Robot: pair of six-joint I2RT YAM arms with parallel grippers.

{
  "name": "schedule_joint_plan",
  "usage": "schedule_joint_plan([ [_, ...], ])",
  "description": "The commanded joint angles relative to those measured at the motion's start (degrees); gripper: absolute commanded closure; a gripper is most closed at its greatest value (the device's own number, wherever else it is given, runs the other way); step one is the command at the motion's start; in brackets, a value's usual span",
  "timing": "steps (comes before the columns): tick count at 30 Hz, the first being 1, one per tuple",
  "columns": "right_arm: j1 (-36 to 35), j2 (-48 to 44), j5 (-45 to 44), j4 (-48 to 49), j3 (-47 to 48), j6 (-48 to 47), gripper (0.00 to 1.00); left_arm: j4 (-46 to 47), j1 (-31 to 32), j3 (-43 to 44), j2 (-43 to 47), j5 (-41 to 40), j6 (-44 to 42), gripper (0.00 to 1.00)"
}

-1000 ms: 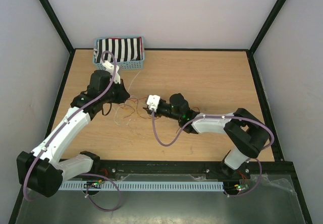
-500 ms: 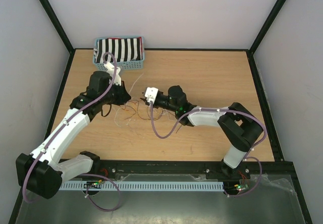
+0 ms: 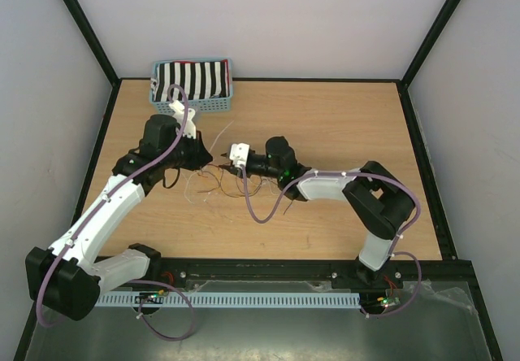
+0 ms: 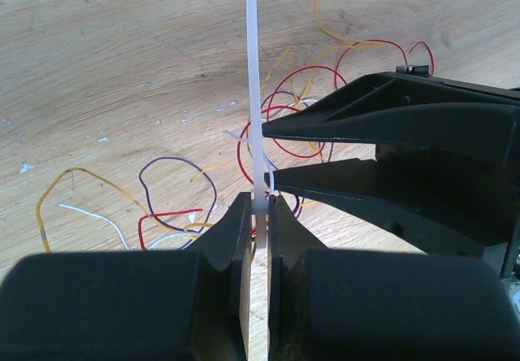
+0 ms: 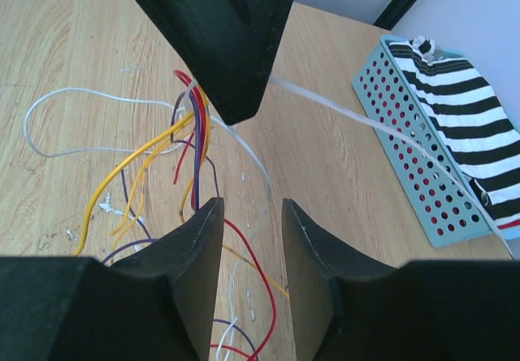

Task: Zip-tie the wires
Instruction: Adjust the cable at the center of the board.

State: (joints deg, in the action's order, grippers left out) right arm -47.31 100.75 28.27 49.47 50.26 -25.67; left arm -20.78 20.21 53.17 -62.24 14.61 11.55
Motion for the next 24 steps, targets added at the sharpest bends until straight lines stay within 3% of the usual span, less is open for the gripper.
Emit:
schedule_joint_plan([
  [1,-0.1,1.5,3.9,1.9,2.6,1.3,0.55,0.8,-0.3,0.3,0.2,1.9,-0.9,1.0],
  [7,-0.1,2.4,4.7,2.6,3.6,2.4,0.55,0.9,-0.3,0.0,0.1,2.2,-0.8,1.0],
  [12,-0.1,0.9,2.8,2.7,1.8,2.1,0.88,0.8,-0.3,-0.3,0.0,0.4,-0.2,1.0],
  [15,0.0,-1.7,-1.0,2.1,-0.6,1.5,0.99,0.2,-1.0,-0.4,-0.4,-2.0,1.2,1.0],
  [24,0.7,-8.5,-10.3,-3.6,-6.4,0.3,1.0,-0.1,-3.4,-0.6,-1.1,-1.7,2.8,1.0],
])
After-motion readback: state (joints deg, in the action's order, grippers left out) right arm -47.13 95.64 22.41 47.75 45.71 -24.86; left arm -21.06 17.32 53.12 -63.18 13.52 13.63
